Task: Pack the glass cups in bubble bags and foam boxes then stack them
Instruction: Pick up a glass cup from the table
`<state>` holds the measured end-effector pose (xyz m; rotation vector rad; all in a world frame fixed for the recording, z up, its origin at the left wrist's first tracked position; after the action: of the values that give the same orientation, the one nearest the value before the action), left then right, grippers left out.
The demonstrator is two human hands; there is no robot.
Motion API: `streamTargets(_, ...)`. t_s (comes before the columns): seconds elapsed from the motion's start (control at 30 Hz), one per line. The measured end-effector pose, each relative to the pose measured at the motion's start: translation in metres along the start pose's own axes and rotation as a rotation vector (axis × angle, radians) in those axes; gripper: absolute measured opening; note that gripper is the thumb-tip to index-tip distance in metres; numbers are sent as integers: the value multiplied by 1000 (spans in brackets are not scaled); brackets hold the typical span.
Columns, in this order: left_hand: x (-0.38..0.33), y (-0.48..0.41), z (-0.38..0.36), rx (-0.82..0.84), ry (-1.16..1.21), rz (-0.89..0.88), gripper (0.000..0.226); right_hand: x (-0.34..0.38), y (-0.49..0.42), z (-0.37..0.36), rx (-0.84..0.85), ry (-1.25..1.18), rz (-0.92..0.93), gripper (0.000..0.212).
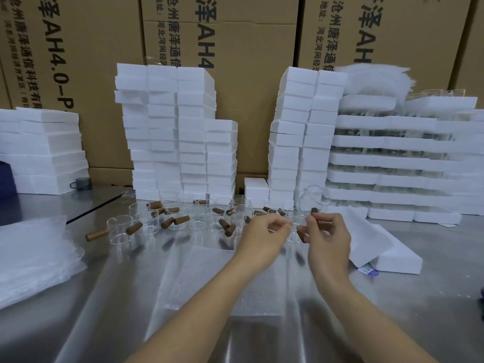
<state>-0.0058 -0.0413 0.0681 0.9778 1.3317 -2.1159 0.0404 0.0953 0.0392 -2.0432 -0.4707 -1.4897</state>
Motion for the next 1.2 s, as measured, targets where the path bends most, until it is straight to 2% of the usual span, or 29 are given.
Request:
streamTargets(0.23,0,8,-29,-108,268,127,26,5,21,-7,128,100,129,25)
streamTargets(0.37,0,7,-20,-136,550,193,29,6,30,-13,189,138,170,26)
streamTargets(0.47,3,7,-16,-151,560,121,25,3,33,-15,222,162,177,24)
streamTargets(0.57,7,4,-12,-224,557,105,15,4,33,-15,211,173,155,25)
streamTargets(0.63,8,2,-6,-258,524,103,16,7,33,-16,221,155,140,25)
streamTargets(0.77,10,1,-6,-301,529,88,24,11,35,-18,268,78,60,22)
streamTargets(0.97,13,-3,-9,-263,413,21,11,10,32,-18,239,99,11,20)
streamTargets(1.07,15,-6,-3,-222,514,91,19,13,30,-22,228,47,-43,21)
streamTargets(1.13,16,-7,2,-174,699,162,29,17,30,-25,302,-101,-176,20)
streamTargets(1.2,16,-7,6,-126,731,172,35,21,34,-32,472,-339,-403,24)
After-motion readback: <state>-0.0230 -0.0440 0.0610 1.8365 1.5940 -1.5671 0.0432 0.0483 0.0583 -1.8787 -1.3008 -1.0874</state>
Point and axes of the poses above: each hand's wrist, its own y-axis away from the middle knuckle, its own z-axis out of the back of the hand, x = y × z, the point moved 1 cm from there along -y, towards the middle knuckle, and after that the axes turned 15 degrees about -z, right-handed, at the moved point
